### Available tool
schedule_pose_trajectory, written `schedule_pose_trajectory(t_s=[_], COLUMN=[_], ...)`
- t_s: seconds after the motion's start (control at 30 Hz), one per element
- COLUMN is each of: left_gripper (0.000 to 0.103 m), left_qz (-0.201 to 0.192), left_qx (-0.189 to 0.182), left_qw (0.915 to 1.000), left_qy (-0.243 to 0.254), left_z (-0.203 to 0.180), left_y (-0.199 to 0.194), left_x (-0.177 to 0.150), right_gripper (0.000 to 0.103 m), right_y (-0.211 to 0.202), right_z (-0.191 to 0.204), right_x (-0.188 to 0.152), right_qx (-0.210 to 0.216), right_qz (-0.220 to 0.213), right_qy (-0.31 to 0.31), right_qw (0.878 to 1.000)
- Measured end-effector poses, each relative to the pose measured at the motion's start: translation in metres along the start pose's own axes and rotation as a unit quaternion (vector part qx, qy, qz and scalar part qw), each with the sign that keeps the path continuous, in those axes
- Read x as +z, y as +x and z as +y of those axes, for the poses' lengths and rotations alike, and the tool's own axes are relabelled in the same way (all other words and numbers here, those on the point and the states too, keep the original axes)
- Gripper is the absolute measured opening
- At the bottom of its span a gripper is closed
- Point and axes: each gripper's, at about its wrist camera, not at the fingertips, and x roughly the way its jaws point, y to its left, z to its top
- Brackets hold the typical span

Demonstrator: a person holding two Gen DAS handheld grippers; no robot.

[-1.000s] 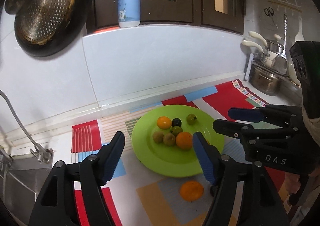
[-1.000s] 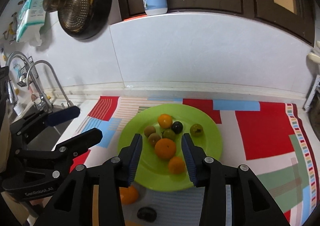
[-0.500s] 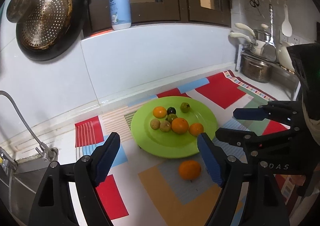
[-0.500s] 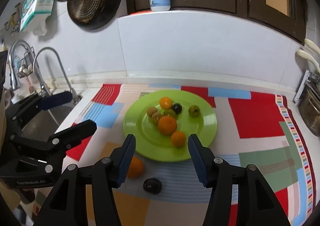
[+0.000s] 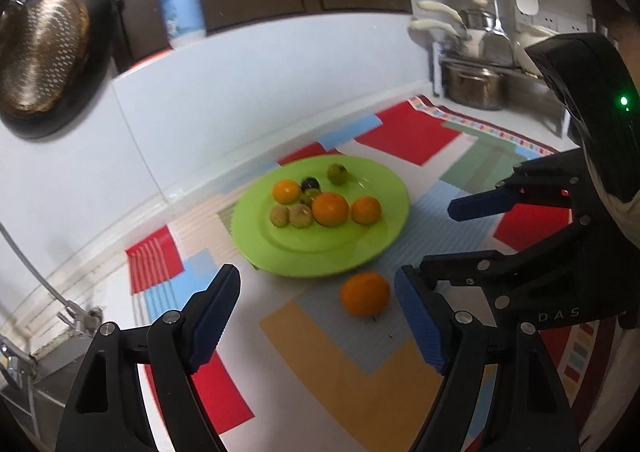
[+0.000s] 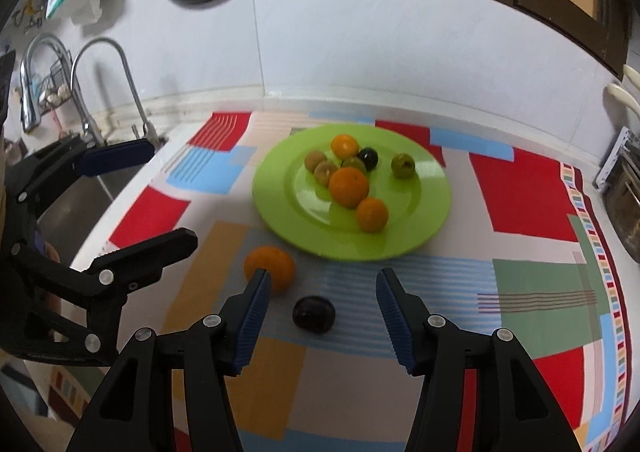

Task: Organize fruits
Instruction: 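Withdraw both grippers toward the large orange and dark plum on the cloth, then grasp the large orange with the left gripper while the right gripper grasps the dark plum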

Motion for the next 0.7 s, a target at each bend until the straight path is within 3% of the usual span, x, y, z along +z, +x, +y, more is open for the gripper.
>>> schedule_pose_trajectory(t_s=[0.47,0.7], left_gripper=[0.079,0.079], left_qz=[0.035,0.049], left_qx=[-0.042,-0.060], left_qw=[0.9977,0.9964], left_qy=[0.041,0.035], left_z=[-0.010,-0.010], left_y=[0.035,0.053], left_x=[-0.019,-0.020], right_gripper=[0.055,0.055], right_y=[0.031,0.042], right_z=[0.003,-0.001], right_x=[-0.010,-0.012], right_qx=[0.014,0.023], right_qz=[0.052,0.060], right_qy=[-0.041,-0.040], right_qw=[0.998,0.997])
